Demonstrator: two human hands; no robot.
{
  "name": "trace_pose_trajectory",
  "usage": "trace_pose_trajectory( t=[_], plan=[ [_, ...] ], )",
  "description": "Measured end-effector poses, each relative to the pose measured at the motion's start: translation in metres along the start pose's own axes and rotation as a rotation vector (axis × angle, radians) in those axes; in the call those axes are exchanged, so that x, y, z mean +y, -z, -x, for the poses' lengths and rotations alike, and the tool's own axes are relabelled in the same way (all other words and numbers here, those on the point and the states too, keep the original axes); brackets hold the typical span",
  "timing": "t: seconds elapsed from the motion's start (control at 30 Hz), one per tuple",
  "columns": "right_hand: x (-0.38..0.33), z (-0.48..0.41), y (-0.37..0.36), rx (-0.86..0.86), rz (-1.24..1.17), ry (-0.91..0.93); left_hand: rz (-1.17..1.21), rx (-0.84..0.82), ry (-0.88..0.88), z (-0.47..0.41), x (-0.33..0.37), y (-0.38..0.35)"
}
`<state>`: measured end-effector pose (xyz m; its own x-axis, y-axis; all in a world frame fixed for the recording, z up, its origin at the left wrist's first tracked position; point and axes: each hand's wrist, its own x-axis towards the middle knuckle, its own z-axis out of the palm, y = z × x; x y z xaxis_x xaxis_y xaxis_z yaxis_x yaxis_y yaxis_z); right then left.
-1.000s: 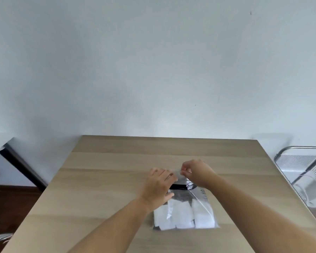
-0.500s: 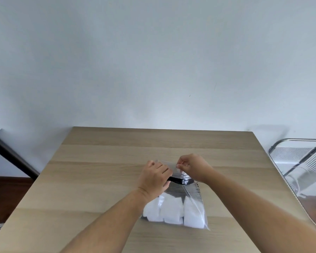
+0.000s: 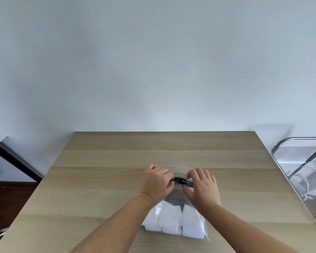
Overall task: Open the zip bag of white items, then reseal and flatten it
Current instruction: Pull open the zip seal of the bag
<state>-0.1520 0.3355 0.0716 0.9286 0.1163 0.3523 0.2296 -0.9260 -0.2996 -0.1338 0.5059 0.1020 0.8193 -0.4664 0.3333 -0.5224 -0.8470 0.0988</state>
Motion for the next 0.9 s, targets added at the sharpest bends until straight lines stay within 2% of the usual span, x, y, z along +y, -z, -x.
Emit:
trace_pose_trajectory(
  t=[0.23, 0.37, 0.47, 0.6, 0.7, 0.8, 0.9],
  plan=[
    [0.009, -0.007, 0.003, 0.118, -0.096, -0.025, 0.111, 0.004, 0.063, -0.007, 0.012, -0.002],
    [0.021, -0.017, 0.013, 0.145, -0.136, 0.03, 0.186, -0.033, 0.215, -0.015, 0.023, -0.009],
    [0.031, -0.024, 0.02, 0.042, -0.255, -0.019, 0.324, -0.066, 0.394, -0.022, 0.03, -0.013],
    [0.047, -0.036, 0.026, -0.346, -0.576, -0.216, 0.584, -0.191, 0.595, -0.03, 0.031, -0.018],
    [0.057, -0.042, 0.031, -0.526, -0.726, -0.303, 0.771, -0.29, 0.683, -0.034, 0.036, -0.018],
    [0.06, -0.046, 0.035, -0.556, -0.736, -0.292, 0.947, -0.313, 0.717, -0.038, 0.045, -0.016],
    [0.057, -0.045, 0.033, -0.49, -0.674, -0.27, 0.922, -0.325, 0.664, -0.04, 0.048, -0.013]
  ],
)
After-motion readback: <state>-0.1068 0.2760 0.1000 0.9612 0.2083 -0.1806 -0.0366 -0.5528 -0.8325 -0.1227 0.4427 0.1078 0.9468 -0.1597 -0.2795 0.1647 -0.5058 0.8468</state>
